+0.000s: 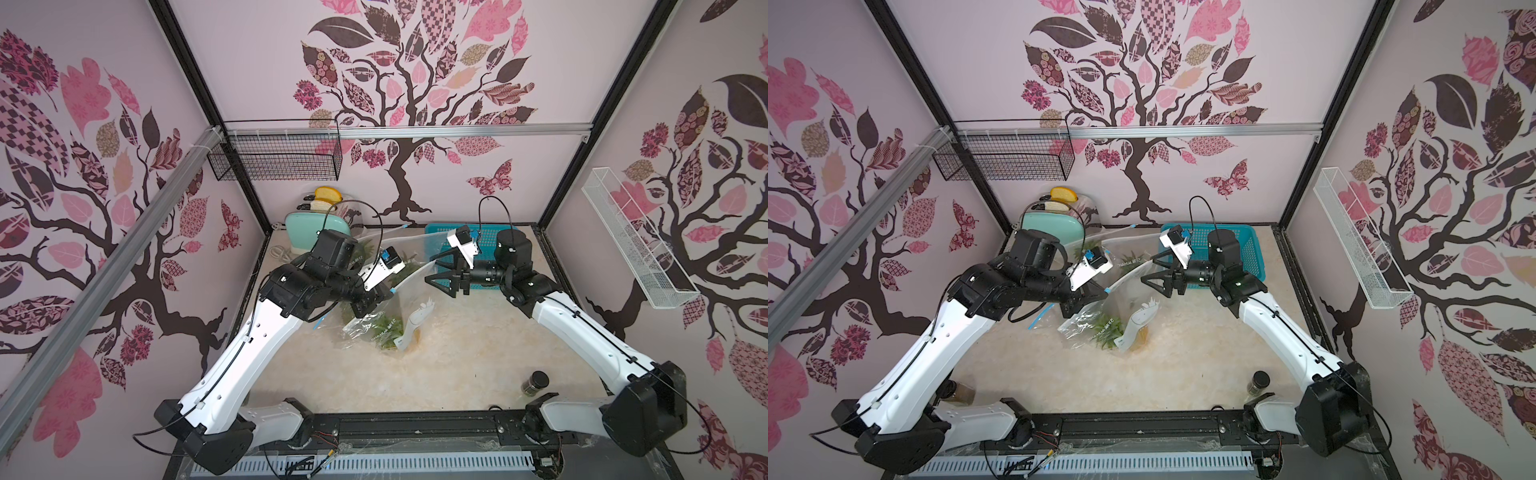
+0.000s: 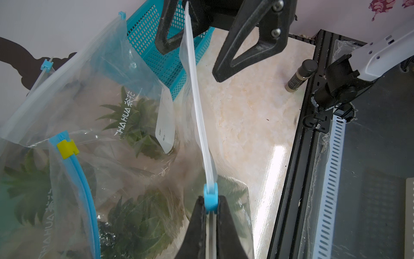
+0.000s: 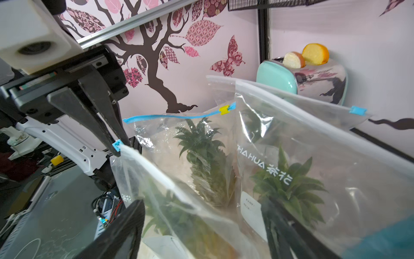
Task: Open the zip-top bag and take out the pineapple
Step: Unzip the zipper on the zipper food storage bag.
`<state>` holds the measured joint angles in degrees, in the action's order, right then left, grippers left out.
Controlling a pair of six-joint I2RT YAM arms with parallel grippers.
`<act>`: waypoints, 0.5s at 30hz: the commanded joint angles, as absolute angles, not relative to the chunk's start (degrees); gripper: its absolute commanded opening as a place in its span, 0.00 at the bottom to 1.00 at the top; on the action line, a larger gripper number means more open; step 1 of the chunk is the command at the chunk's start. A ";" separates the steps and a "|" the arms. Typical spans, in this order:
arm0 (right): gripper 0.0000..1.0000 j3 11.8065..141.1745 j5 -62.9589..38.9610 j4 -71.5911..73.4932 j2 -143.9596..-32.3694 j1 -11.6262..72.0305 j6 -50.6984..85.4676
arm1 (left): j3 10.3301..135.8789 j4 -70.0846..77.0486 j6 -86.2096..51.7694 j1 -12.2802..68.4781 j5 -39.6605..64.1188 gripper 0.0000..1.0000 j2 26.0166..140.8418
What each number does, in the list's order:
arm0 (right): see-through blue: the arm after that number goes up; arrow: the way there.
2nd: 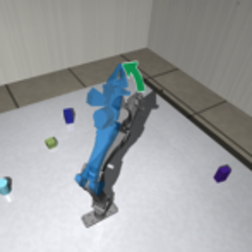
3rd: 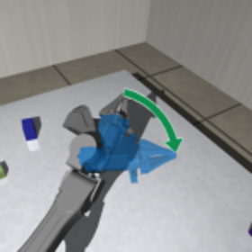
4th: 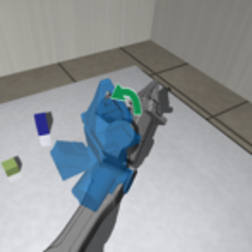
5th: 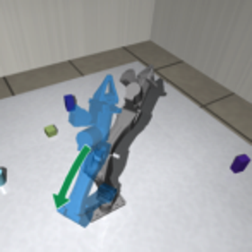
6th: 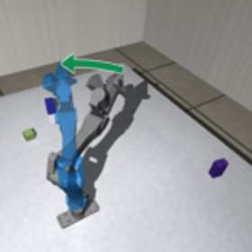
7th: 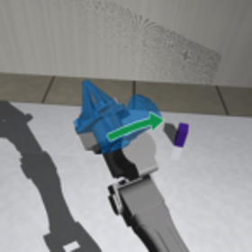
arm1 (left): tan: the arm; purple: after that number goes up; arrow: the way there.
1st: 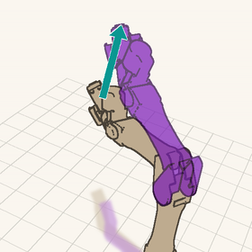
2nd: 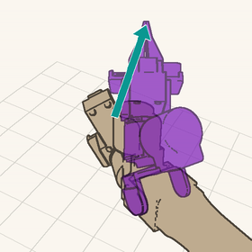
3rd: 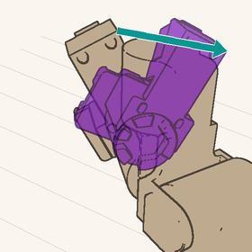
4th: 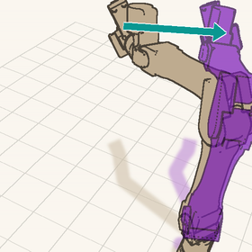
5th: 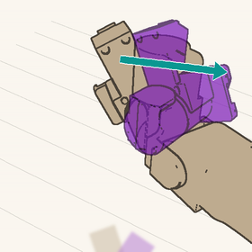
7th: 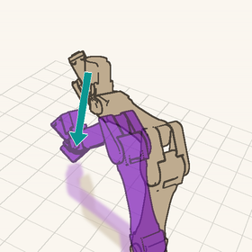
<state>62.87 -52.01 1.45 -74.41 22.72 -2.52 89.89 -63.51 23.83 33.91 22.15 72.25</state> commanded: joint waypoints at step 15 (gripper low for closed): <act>0.00 60.27 -59.33 15.00 -74.65 22.79 6.46 | 90.76 -61.12 23.82 34.13 22.26 0.00 73.98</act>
